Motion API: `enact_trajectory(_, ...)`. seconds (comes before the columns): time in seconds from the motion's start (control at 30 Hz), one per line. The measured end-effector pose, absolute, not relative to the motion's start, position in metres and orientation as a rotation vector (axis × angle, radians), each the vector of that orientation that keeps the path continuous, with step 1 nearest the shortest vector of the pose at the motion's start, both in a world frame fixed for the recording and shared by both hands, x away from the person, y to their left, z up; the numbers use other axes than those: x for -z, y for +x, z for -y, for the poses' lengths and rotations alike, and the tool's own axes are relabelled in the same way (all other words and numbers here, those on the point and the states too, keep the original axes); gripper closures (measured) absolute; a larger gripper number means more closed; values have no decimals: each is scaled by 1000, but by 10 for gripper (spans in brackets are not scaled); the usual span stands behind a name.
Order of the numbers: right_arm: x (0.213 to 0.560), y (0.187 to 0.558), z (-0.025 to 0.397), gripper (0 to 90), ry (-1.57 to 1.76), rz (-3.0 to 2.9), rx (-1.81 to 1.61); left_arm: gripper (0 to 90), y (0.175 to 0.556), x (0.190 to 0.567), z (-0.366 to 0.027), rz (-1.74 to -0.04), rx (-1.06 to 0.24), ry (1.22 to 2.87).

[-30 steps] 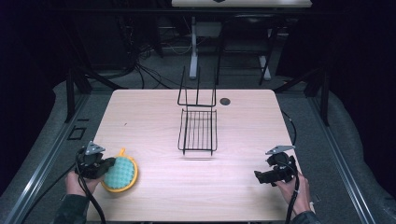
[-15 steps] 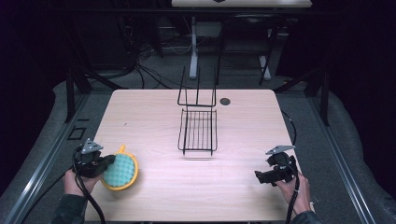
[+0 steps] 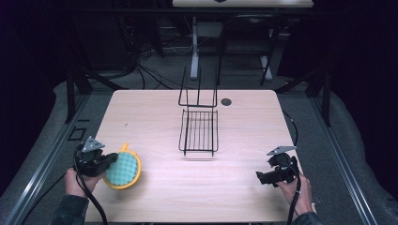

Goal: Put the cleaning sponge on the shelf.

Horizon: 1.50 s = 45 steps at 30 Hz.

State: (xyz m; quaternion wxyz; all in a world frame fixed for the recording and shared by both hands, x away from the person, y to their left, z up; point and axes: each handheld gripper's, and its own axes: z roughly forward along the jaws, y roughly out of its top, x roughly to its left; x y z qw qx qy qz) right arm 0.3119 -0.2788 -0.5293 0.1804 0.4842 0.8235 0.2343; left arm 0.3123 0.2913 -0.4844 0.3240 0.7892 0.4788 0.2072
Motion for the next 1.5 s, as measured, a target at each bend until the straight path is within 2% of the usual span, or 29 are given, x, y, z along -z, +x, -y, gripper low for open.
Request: enact_trajectory(1.5,529,312,277,61,1357,-2338,-655,878,345,461,-256,-1165,-531,2054)
